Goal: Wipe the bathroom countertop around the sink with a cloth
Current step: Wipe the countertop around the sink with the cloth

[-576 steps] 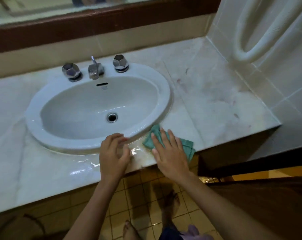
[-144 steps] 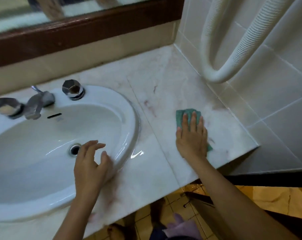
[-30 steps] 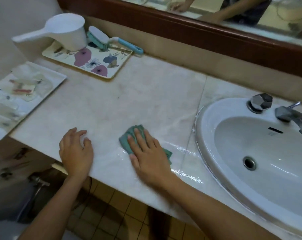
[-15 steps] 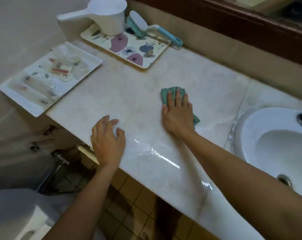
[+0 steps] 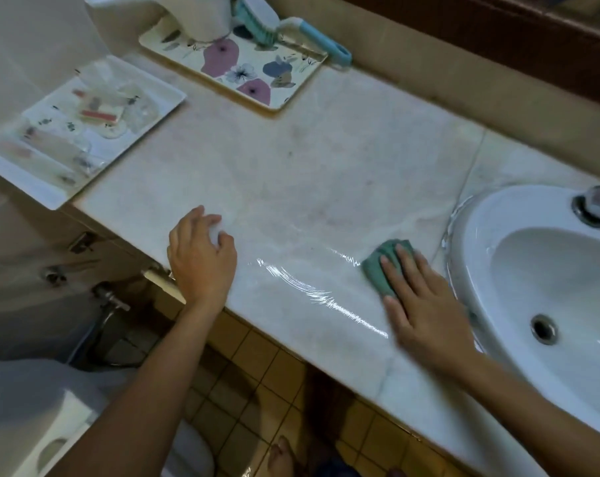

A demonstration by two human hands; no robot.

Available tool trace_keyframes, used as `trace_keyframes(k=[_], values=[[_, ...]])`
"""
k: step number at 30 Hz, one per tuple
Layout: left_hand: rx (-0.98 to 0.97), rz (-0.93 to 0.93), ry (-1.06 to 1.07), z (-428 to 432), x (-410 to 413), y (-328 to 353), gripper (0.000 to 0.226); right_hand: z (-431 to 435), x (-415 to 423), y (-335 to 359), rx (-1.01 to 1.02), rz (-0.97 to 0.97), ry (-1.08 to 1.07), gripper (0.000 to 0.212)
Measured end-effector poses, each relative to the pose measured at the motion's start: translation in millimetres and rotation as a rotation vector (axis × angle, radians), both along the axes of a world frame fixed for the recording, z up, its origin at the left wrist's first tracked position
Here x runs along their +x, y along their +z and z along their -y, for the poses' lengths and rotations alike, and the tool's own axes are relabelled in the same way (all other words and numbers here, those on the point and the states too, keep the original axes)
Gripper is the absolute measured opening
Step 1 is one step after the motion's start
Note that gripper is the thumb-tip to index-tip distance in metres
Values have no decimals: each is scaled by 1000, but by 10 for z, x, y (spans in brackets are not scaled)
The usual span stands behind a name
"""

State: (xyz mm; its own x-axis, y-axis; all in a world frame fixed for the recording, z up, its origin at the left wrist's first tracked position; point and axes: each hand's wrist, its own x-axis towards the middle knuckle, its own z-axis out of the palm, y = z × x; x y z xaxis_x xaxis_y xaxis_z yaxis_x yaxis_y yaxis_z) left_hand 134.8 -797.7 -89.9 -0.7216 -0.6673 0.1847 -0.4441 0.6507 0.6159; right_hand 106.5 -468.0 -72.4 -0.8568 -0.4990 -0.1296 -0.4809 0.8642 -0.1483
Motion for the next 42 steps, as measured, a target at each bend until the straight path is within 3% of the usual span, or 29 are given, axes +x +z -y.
trace_keyframes(k=[3, 6, 10, 13, 16, 24, 28, 31, 38, 42], values=[[15, 1, -30, -30, 23, 41, 29, 375, -483, -53, -2, -45, -243, 64], [5, -4, 100, -74, 153, 45, 32, 1057, -760, -44, -18, -25, -286, 62], [146, 75, 323, 87, 138, 6, 48, 1731, -408, -31, -79, 2, 88, 59], [264, 85, 375, 185, -3, -23, 56, 1561, -78, 0, -64, 22, 439, 57], [227, 53, 347, 179, -28, -101, 55, 1339, -348, -32, -63, -9, 584, 55], [189, 2, 380, 169, -105, -123, 46, 2398, -1693, -43, -40, -30, 54, 58], [175, 3, 385, 211, -90, -133, 43, 2825, -1318, -50, -60, 5, 151, 59], [162, -15, 386, 252, -76, -170, 42, 2642, -740, -63, -77, 9, 281, 60], [257, 29, 386, 285, -61, -128, 44, 1442, 445, -112, -108, -24, 274, 61], [293, 125, 361, 70, 72, 77, 40, 465, 674, -108, -128, -44, 99, 57]])
